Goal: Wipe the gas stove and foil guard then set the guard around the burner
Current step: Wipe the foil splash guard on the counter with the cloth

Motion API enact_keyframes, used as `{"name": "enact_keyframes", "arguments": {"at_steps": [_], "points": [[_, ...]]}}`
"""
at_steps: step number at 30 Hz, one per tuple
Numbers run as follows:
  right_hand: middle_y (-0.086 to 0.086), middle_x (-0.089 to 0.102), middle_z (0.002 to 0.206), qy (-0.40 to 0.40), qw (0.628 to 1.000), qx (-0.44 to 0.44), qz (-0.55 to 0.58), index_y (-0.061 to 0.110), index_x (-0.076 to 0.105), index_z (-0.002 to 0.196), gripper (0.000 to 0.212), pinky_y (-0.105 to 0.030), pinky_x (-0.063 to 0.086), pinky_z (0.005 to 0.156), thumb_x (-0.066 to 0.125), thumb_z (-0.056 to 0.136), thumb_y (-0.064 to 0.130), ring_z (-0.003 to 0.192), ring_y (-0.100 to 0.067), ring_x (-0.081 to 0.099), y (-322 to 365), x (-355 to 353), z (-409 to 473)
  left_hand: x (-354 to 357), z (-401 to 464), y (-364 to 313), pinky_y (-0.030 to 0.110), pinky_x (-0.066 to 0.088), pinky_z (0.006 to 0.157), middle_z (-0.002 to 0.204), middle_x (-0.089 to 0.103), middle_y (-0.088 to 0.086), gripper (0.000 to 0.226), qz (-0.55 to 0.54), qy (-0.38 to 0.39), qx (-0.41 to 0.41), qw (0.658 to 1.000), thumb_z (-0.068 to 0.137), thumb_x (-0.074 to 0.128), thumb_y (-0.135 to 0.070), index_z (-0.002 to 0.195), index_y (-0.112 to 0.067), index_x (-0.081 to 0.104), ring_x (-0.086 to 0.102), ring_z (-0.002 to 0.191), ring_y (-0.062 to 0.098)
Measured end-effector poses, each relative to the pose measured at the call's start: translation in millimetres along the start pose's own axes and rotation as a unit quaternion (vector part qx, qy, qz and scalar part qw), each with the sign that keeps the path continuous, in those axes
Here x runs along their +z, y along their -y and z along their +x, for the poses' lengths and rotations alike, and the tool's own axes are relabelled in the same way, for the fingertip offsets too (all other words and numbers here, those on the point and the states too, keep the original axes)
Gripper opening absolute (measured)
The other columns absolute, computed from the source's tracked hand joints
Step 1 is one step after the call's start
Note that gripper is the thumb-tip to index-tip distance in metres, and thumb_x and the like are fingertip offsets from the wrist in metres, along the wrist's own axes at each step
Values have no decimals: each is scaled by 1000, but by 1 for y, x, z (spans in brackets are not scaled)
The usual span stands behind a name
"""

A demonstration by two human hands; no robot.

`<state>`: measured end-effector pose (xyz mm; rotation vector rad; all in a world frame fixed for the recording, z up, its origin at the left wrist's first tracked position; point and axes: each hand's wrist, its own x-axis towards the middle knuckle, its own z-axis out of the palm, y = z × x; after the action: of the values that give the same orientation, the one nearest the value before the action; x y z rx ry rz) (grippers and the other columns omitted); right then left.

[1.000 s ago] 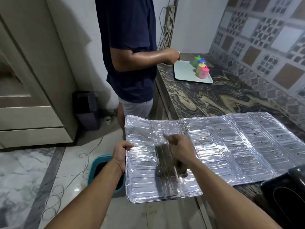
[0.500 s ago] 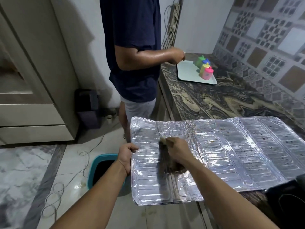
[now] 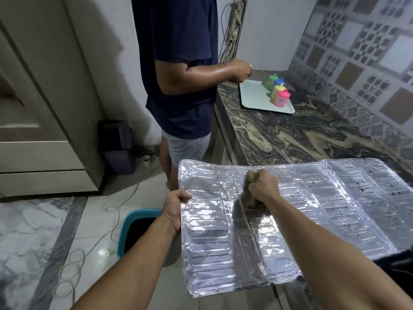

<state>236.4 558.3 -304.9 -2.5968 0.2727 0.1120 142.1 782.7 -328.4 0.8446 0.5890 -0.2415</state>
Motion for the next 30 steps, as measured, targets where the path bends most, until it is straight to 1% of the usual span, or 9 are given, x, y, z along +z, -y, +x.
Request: {"name": "enact_keyframes", "arguments": {"at_steps": [3, 6, 9, 15, 20, 23, 25, 28, 30], "points": [[-17, 67, 100, 9, 999, -31, 14, 7, 66, 103, 26, -31, 44, 74, 54, 80, 2, 99, -35, 61, 16, 16, -9, -5, 14, 0, 51, 49, 89, 85, 54, 11, 60, 21, 2, -7, 1000, 25, 72, -17, 81, -5, 54, 55, 82, 35], [-15, 67, 90, 67, 993, -64, 68, 8, 68, 92, 26, -29, 42, 70, 49, 78, -3, 89, -33, 61, 29, 32, -19, 7, -2, -4, 36, 56, 64, 68, 61, 12, 28, 17, 20, -18, 999, 53, 50, -11, 78, 0, 57, 60, 61, 32], [-9, 63, 81, 87, 985, -66, 133, 8, 68, 90, 29, -22, 37, 57, 46, 77, -7, 79, -26, 55, 40, 38, -34, 10, 0, -4, 28, 53, 50, 53, 59, 10, 15, 26, 10, -18, 999, 61, 42, -5, 69, 0, 53, 60, 46, 26], [-3, 68, 84, 163, 944, -90, 271, 13, 72, 95, 38, -16, 49, 57, 49, 78, -12, 76, -13, 60, 53, 33, -58, 1, 11, 0, 37, 55, 67, 72, 62, 16, 24, 9, 36, -21, 999, 71, 46, -9, 88, 0, 60, 63, 60, 33], [-4, 68, 86, 17, 976, -42, 215, 14, 72, 98, 35, -29, 51, 68, 47, 81, -4, 83, -24, 62, 51, 23, -34, 1, 17, -4, 45, 51, 83, 94, 72, 21, 46, -43, 76, -12, 996, 99, 40, -39, 101, -6, 71, 67, 82, 36], [-7, 71, 87, 95, 971, -66, 210, 17, 73, 97, 46, -38, 58, 73, 44, 75, -10, 85, -28, 66, 64, 34, -41, 9, 18, -3, 44, 59, 67, 95, 72, 23, 66, -55, 116, -43, 991, 96, 33, -54, 93, -4, 77, 71, 78, 37], [-7, 73, 92, 124, 966, -130, 189, 15, 74, 102, 52, -29, 55, 80, 43, 70, -12, 86, -20, 64, 72, 44, -60, 12, 18, -1, 44, 60, 60, 90, 72, 24, 71, -62, 137, -53, 987, 94, 33, -57, 89, -2, 77, 72, 73, 37], [3, 73, 97, 161, 946, -201, 199, 14, 73, 110, 54, -7, 45, 75, 47, 71, -13, 81, 6, 61, 76, 48, -82, 7, 26, 0, 41, 59, 72, 97, 72, 22, 72, -77, 117, -39, 989, 93, 32, -63, 104, -3, 71, 72, 85, 34], [3, 72, 92, 227, 926, -191, 234, 12, 74, 106, 51, -13, 47, 74, 48, 71, -14, 81, 2, 62, 71, 43, -90, 1, 31, 0, 44, 54, 84, 112, 69, 22, 81, -85, 95, -33, 991, 90, 30, -71, 120, -4, 64, 69, 100, 35]]}}
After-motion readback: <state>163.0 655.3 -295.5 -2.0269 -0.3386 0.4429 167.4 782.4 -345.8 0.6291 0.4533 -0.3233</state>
